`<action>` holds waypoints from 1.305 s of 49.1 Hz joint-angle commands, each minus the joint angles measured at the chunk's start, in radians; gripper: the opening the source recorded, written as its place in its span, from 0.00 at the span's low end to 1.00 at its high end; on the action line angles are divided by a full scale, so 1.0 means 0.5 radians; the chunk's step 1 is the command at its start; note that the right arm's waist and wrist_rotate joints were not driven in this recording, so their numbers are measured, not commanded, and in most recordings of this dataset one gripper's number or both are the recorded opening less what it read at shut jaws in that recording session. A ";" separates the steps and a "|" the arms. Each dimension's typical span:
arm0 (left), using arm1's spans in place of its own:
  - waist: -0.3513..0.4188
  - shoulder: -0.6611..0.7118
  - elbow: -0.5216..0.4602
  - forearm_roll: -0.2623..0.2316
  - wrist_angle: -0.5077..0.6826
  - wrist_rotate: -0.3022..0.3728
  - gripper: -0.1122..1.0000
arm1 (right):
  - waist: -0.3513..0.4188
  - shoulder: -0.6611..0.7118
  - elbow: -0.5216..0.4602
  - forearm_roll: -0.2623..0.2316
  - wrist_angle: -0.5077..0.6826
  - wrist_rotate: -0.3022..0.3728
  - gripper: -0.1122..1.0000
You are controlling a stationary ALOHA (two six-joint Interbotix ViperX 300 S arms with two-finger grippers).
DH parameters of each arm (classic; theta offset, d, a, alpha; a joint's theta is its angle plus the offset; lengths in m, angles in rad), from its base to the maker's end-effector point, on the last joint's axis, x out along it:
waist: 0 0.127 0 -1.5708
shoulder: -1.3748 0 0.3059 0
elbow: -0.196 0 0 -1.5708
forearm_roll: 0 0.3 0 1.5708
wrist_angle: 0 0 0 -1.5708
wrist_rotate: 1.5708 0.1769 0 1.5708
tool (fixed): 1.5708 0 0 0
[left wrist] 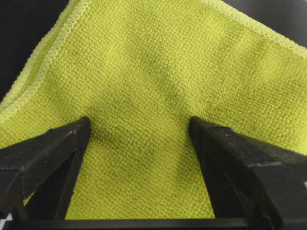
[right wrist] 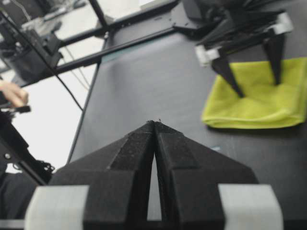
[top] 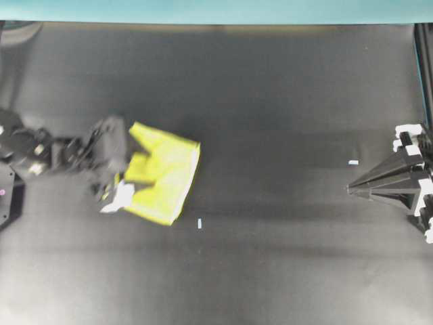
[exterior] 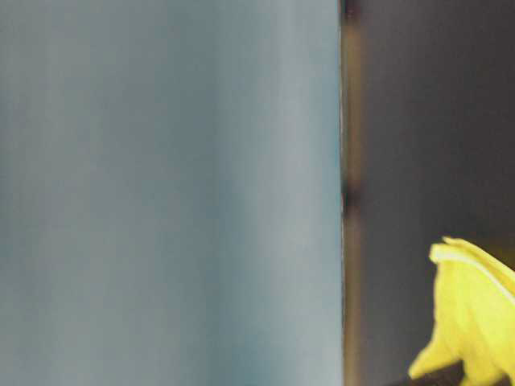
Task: Push a yellow cloth with the left arm to wipe the desk.
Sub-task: 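Push the yellow cloth with the left gripper toward the near-left table area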
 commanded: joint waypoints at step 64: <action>-0.715 -0.874 0.046 0.009 0.132 0.095 0.85 | 0.000 -0.031 -0.012 0.003 -0.037 0.003 0.10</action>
